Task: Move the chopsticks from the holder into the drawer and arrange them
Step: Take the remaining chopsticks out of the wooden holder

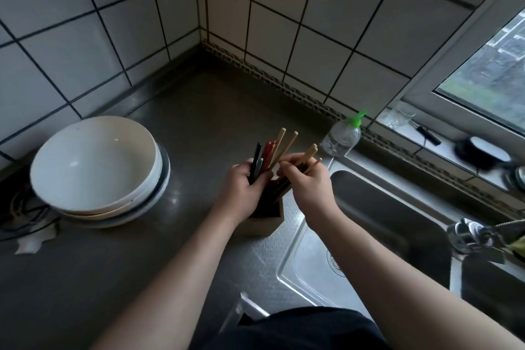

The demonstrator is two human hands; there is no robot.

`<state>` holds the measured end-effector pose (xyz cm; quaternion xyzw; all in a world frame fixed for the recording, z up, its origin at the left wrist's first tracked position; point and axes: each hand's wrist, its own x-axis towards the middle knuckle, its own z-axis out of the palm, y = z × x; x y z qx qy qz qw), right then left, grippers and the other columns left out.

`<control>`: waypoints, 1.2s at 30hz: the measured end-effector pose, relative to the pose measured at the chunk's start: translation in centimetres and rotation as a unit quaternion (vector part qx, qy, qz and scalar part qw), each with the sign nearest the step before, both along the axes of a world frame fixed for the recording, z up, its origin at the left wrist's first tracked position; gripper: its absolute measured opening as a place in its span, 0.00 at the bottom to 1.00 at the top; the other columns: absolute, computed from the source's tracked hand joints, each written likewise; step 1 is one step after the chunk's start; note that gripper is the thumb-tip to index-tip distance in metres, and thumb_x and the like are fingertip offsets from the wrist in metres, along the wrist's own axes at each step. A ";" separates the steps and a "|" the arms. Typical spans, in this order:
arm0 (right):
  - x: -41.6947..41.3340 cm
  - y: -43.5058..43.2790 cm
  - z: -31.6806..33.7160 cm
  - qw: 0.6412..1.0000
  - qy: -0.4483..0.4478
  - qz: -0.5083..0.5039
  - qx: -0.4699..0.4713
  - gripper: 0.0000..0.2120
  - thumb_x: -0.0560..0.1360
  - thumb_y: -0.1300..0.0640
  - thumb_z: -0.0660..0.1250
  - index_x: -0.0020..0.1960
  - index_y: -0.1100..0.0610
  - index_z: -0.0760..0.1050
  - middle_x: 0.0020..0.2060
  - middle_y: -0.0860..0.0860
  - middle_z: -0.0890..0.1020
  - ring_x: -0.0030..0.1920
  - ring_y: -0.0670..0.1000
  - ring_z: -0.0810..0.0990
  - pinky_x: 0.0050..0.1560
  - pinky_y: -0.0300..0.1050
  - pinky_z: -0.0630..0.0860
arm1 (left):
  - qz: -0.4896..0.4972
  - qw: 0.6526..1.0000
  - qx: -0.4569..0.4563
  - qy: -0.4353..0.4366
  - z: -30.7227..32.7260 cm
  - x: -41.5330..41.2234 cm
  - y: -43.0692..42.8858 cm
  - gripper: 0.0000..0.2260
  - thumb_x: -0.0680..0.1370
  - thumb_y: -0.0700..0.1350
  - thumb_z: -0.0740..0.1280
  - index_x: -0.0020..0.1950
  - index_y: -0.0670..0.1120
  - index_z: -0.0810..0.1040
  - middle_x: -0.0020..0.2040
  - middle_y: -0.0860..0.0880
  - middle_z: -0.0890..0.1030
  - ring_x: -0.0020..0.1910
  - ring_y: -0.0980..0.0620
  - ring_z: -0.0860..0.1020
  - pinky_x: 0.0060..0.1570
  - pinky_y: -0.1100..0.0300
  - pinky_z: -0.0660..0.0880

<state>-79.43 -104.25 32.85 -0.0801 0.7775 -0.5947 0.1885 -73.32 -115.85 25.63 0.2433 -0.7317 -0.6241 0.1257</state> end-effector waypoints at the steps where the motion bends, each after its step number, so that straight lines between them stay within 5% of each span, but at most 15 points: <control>1: 0.0 0.1 -0.1 1.000 -0.005 -0.001 -0.003 0.06 0.75 0.64 0.66 0.41 0.55 0.78 0.37 0.53 0.81 0.42 0.51 0.80 0.48 0.47 0.78 | -0.002 1.000 0.003 -0.006 0.0 0.1 0.0 0.06 0.73 0.57 0.67 0.47 0.58 0.82 0.44 0.53 0.85 0.46 0.56 0.83 0.51 0.46 0.80; 5: 0.0 0.3 -0.8 0.999 -0.031 -0.011 -0.019 0.06 0.75 0.62 0.67 0.40 0.55 0.78 0.37 0.55 0.80 0.41 0.53 0.79 0.49 0.50 0.77 | -0.001 0.999 -0.014 -0.032 -0.3 0.5 0.2 0.16 0.74 0.64 0.62 0.49 0.55 0.81 0.48 0.54 0.83 0.49 0.57 0.82 0.54 0.48 0.79; 10: 0.6 0.4 -1.3 0.998 -0.058 -0.009 -0.025 0.07 0.76 0.59 0.67 0.41 0.56 0.81 0.41 0.56 0.85 0.45 0.54 0.83 0.54 0.52 0.78 | 0.045 0.998 -0.044 -0.017 -0.3 0.8 0.6 0.12 0.78 0.62 0.59 0.48 0.59 0.78 0.46 0.58 0.83 0.52 0.55 0.81 0.60 0.44 0.75; 12: 0.7 0.4 -1.5 0.998 -0.062 -0.002 -0.026 0.04 0.76 0.59 0.68 0.46 0.58 0.81 0.44 0.57 0.85 0.47 0.54 0.84 0.55 0.51 0.78 | 0.053 0.997 -0.052 -0.023 0.1 1.0 0.8 0.06 0.81 0.58 0.59 0.47 0.61 0.75 0.46 0.59 0.81 0.54 0.52 0.80 0.59 0.44 0.75; 16: 0.2 0.3 -1.4 0.992 -0.107 0.012 -0.065 0.13 0.73 0.58 0.71 0.57 0.56 0.76 0.48 0.54 0.84 0.50 0.53 0.84 0.54 0.47 0.80 | 0.051 0.996 -0.071 -0.026 0.7 1.1 1.1 0.07 0.82 0.52 0.59 0.46 0.63 0.73 0.45 0.60 0.79 0.53 0.51 0.80 0.58 0.44 0.76; 21: 0.1 -0.7 -0.7 0.997 -0.074 0.017 -0.031 0.02 0.73 0.58 0.71 0.44 0.56 0.79 0.35 0.50 0.80 0.40 0.49 0.78 0.43 0.42 0.75 | 0.083 0.994 -0.069 -0.012 0.7 1.2 1.6 0.10 0.77 0.63 0.57 0.47 0.60 0.71 0.42 0.53 0.80 0.50 0.44 0.80 0.52 0.42 0.77; 27: 0.8 -0.9 -1.3 0.998 -0.054 0.004 -0.037 0.08 0.79 0.58 0.63 0.42 0.54 0.77 0.39 0.49 0.84 0.44 0.47 0.83 0.45 0.37 0.76 | 0.095 0.992 -0.074 0.025 1.0 1.9 2.1 0.06 0.83 0.50 0.59 0.52 0.61 0.74 0.48 0.64 0.78 0.59 0.48 0.78 0.63 0.42 0.72; 29: 0.9 -0.9 -1.5 0.997 -0.055 -0.016 -0.055 0.10 0.80 0.57 0.61 0.46 0.59 0.80 0.40 0.50 0.85 0.44 0.45 0.84 0.46 0.36 0.76 | 0.097 0.991 -0.087 0.038 1.4 1.9 2.4 0.07 0.83 0.48 0.60 0.55 0.58 0.76 0.48 0.65 0.78 0.57 0.52 0.79 0.62 0.46 0.73; 33: 1.1 -0.6 -1.2 0.991 -0.045 -0.071 -0.109 0.12 0.81 0.57 0.59 0.47 0.60 0.80 0.45 0.54 0.85 0.48 0.51 0.85 0.54 0.47 0.79 | 0.098 0.990 -0.073 0.075 2.1 1.8 2.4 0.09 0.83 0.45 0.59 0.58 0.50 0.79 0.53 0.56 0.83 0.53 0.65 0.79 0.53 0.71 0.72; 36: 1.2 -0.7 -0.4 0.988 -0.028 -0.091 -0.120 0.12 0.81 0.58 0.59 0.47 0.60 0.80 0.45 0.55 0.85 0.48 0.52 0.85 0.55 0.49 0.80 | 0.114 0.987 -0.061 0.098 2.5 1.6 2.2 0.10 0.83 0.43 0.59 0.58 0.46 0.79 0.55 0.53 0.83 0.57 0.62 0.79 0.58 0.67 0.74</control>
